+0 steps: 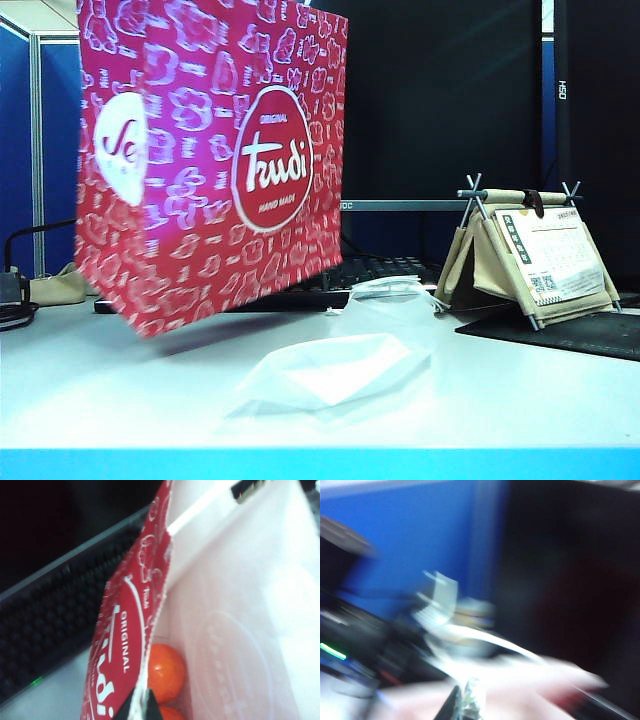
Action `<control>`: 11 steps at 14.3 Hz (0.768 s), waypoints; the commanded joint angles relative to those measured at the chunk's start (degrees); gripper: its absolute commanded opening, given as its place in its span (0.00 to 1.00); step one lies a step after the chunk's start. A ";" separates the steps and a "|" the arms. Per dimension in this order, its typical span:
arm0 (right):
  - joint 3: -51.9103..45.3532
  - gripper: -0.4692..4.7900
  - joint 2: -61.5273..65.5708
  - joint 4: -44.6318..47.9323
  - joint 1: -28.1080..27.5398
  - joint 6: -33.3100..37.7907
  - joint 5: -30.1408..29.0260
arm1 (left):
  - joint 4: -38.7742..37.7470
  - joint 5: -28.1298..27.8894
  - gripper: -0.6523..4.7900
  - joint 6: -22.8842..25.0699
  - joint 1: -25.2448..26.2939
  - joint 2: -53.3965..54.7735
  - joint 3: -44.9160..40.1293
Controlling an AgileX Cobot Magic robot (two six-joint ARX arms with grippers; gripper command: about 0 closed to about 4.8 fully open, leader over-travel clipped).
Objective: Open the paper bag and put two oranges into the paper bag.
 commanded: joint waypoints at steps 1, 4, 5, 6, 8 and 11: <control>0.00 0.08 -1.68 -5.16 0.04 -1.77 4.37 | 3.93 0.44 0.11 0.17 0.02 -0.31 0.20; -0.02 0.08 -1.97 -4.15 0.04 -3.63 2.34 | 4.92 0.46 0.11 -0.04 0.02 -0.33 0.20; -0.42 0.08 -1.99 -2.38 -0.07 -3.52 0.39 | 5.07 0.46 0.11 -0.02 0.02 -0.37 0.09; -0.92 0.08 -2.23 0.02 -0.79 -2.84 -0.13 | 5.86 0.44 0.11 0.02 0.02 -0.52 -0.55; -0.94 0.08 -2.27 3.02 -4.04 -0.92 -5.20 | 14.49 0.42 0.11 0.74 0.02 -2.23 -5.68; -0.94 0.08 -2.49 5.92 -10.91 1.20 -11.37 | 24.76 -0.52 0.11 1.20 0.11 -5.88 -10.91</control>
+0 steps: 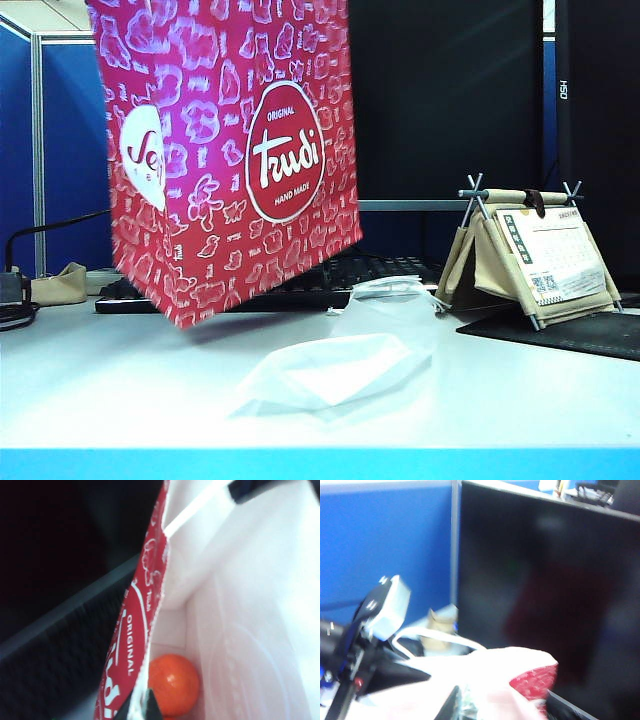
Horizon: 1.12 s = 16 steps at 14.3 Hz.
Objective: Open the paper bag and put two oranges into the paper bag.
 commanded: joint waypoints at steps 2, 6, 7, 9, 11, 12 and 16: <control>0.26 0.08 -1.18 5.01 -9.49 5.25 -8.96 | 10.58 -1.03 0.11 0.15 0.59 -4.24 -0.90; 0.26 0.08 -5.57 5.73 -21.22 9.07 -18.71 | 12.66 0.28 0.11 -1.95 4.44 -7.69 -1.42; 0.24 0.08 -6.84 6.08 -24.24 10.97 -22.43 | 13.99 2.99 0.11 -3.89 5.68 -7.91 -2.86; -0.26 0.08 -9.60 6.38 -28.98 11.58 -25.49 | 19.34 3.23 0.11 -6.12 8.04 -9.73 -7.85; -3.65 0.08 -14.12 9.27 -32.50 11.69 -27.41 | 25.79 3.26 0.11 -8.31 8.87 -12.98 -13.11; -5.79 0.08 -16.15 10.51 -34.88 13.31 -27.52 | 29.20 3.30 0.11 -9.01 8.90 -13.62 -14.34; -17.64 0.08 -24.46 12.68 -39.80 16.22 -29.42 | 29.86 4.33 0.11 -10.54 8.90 -13.84 -16.76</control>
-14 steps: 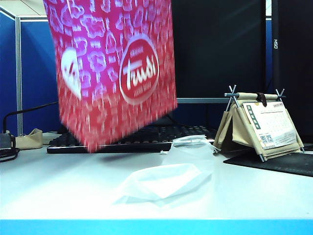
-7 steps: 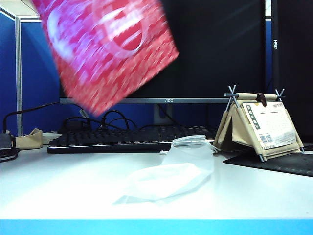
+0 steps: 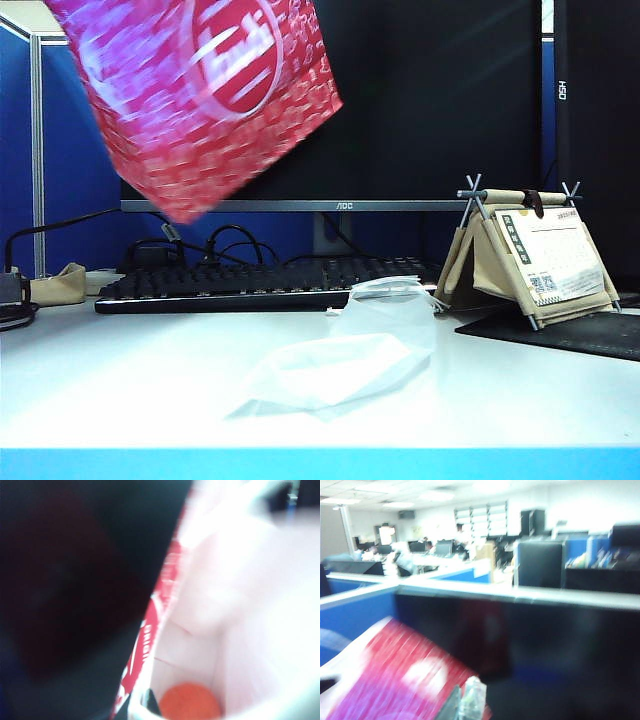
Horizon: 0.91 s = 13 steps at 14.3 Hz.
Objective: Open the paper bag and put two oranges into the paper bag.
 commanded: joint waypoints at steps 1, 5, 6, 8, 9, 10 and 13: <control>-8.94 0.08 -5.86 2.21 -2.38 1.73 -0.39 | 1.70 1.05 0.11 -1.99 -0.02 -0.24 -2.71; -36.04 0.08 -17.97 17.99 -2.34 5.14 -0.98 | 8.15 2.67 0.11 -1.99 -0.04 -1.11 -9.22; -44.63 0.08 -21.09 25.68 -2.05 8.59 -1.29 | 9.81 2.54 0.11 -2.05 -0.02 -2.49 -10.56; -53.22 0.08 -24.20 32.28 -2.10 13.99 -1.01 | 15.41 2.43 0.11 -6.32 -0.02 -7.72 -14.80; -54.21 0.08 -24.44 31.91 -2.08 13.97 -1.51 | 16.52 2.05 0.11 -6.60 -0.02 -9.53 -16.39; -54.58 0.08 -24.39 31.65 -2.08 13.97 -3.56 | 17.03 0.33 0.11 -7.39 -0.02 -12.26 -18.86; -55.04 0.08 -24.15 31.52 -2.08 13.44 -4.48 | 19.56 -3.08 0.11 -9.55 -0.07 -19.58 -30.08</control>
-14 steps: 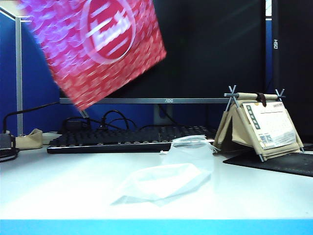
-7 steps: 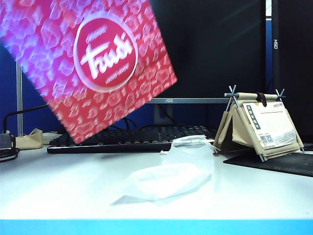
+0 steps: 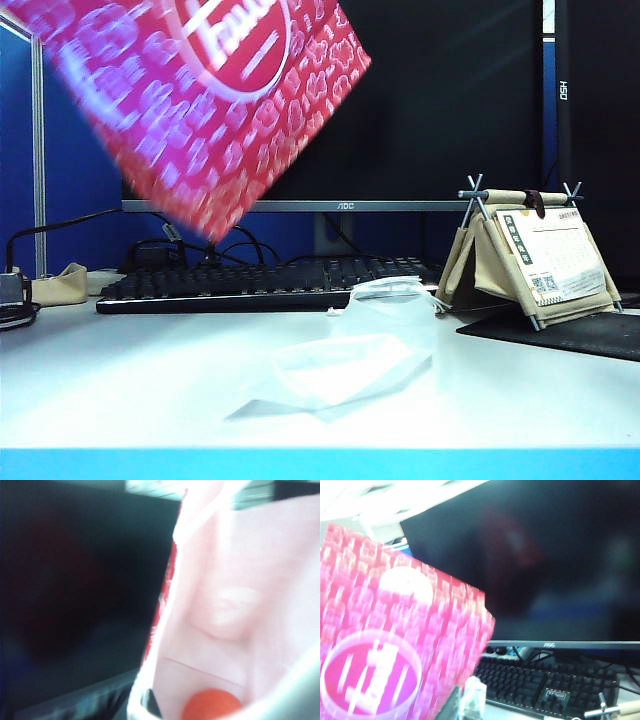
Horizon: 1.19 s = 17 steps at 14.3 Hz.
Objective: Open the paper bag and put two oranges into the paper bag.
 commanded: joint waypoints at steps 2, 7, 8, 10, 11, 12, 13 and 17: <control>-2.08 0.08 -0.17 0.13 0.04 -0.39 -0.39 | 6.47 -4.33 0.11 -2.91 0.00 -3.67 -11.80; -3.65 0.08 -0.28 0.24 1.77 0.28 -1.46 | 5.66 -7.52 0.11 -2.03 0.00 -3.45 -12.44; -3.63 0.08 -0.28 0.61 2.78 0.31 -1.31 | 5.33 -7.39 0.11 -2.12 0.00 -3.45 -12.41; -3.63 0.08 -0.28 0.66 5.09 1.20 -1.27 | 3.50 -7.43 0.13 -5.14 0.00 -3.45 -12.17; -3.63 0.08 -0.31 1.07 6.58 1.60 0.04 | -0.66 -7.41 0.16 -5.25 0.00 -3.45 -10.05; -3.63 0.08 -0.31 1.60 7.50 1.60 0.79 | -5.42 -7.43 0.16 -5.01 -0.02 -3.45 -7.19; -3.61 0.08 -0.31 2.69 8.74 2.05 2.14 | -11.85 -7.54 0.16 -4.68 -0.02 -3.45 -2.54; -3.61 0.08 -0.31 4.04 10.08 3.30 4.31 | -24.37 -9.16 0.15 -0.98 0.00 -0.59 4.52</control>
